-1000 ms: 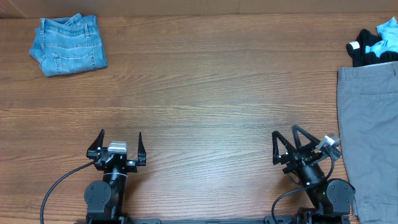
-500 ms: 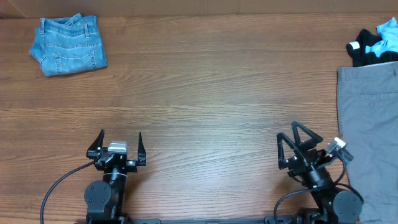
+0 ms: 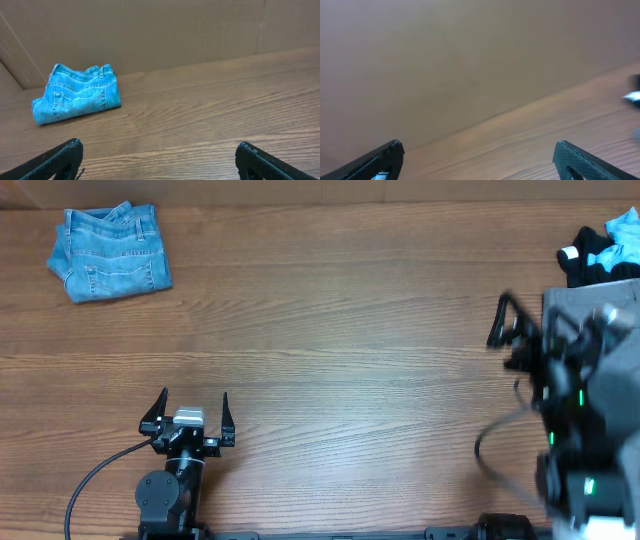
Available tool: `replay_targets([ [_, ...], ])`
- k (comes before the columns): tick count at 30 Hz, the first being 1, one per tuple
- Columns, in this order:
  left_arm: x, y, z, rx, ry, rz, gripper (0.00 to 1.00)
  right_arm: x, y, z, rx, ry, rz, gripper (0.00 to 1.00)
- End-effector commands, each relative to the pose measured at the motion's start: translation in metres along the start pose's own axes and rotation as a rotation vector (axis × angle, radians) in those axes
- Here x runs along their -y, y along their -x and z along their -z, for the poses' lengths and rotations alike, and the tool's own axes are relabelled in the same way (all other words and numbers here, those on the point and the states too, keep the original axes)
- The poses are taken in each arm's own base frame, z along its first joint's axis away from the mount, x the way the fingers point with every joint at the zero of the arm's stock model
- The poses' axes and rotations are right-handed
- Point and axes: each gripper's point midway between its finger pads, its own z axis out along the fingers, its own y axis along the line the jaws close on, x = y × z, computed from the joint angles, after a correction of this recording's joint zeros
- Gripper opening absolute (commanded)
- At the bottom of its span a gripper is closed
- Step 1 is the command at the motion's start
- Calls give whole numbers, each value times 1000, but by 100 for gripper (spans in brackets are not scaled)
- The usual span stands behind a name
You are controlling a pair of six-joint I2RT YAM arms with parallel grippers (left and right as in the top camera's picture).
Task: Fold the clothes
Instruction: 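Open the right gripper and reach to the grey trousers' waistband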
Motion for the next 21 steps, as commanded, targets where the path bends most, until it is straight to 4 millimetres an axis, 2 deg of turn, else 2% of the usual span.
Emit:
replay_targets([
  [1,-2,0,0,6,12,-15,100,43,22,-38,-42,-279,120,100],
  [5,-2,0,0,5,12,-15,100,78,8,-91,-271,-438,181,100],
  [10,-2,0,0,5,12,-15,100,116,-7,-138,-442,-583,236,100],
  [15,-2,0,0,5,12,-15,100,136,-25,-163,-502,-613,335,100],
  [21,-2,0,0,5,12,-15,100,189,-41,-176,-556,-777,471,100],
])
